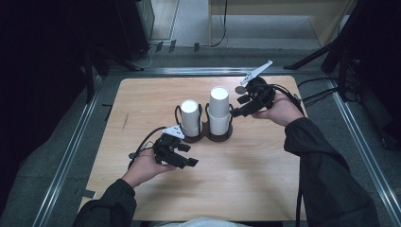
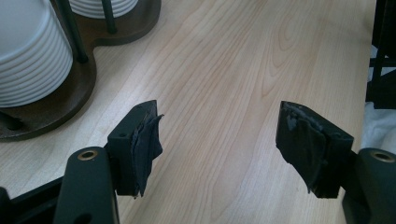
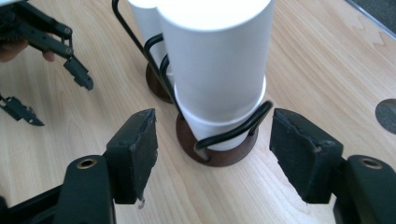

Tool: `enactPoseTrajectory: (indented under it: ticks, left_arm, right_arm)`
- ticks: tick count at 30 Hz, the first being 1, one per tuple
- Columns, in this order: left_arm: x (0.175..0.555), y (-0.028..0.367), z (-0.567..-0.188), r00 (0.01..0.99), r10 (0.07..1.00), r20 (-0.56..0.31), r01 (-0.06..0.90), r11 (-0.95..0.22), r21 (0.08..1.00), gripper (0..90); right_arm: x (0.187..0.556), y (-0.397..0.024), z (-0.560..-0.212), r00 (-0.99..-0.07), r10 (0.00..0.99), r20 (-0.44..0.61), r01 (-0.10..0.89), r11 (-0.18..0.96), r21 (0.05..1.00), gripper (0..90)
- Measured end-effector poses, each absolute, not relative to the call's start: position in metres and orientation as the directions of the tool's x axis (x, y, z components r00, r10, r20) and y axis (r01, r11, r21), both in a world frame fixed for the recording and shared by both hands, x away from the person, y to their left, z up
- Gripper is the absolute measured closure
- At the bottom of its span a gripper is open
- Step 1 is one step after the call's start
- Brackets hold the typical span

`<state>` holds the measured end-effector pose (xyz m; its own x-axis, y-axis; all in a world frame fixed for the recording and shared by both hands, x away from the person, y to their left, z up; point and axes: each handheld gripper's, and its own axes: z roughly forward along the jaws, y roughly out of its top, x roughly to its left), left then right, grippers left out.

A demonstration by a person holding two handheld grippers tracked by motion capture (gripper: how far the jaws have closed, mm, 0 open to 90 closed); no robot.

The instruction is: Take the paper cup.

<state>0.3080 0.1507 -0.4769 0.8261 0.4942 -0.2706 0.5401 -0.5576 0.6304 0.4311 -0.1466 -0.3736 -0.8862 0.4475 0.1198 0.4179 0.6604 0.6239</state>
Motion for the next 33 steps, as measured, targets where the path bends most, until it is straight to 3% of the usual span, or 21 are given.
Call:
enactPoseTrajectory:
  ticks: [19, 33]
  left_arm:
    - [0.307, 0.154, -0.475, 0.83, 0.488, -0.271, 0.534, -0.554, 0.639, 30.4]
    - [0.306, 0.157, -0.474, 0.832, 0.481, -0.277, 0.532, -0.55, 0.644, 26.5]
  right_arm:
    - [0.457, -0.105, -0.368, -0.913, 0.401, 0.075, 0.37, 0.736, 0.567, 24.1]
    - [0.464, -0.084, -0.366, -0.923, 0.38, 0.059, 0.352, 0.773, 0.528, 27.0]
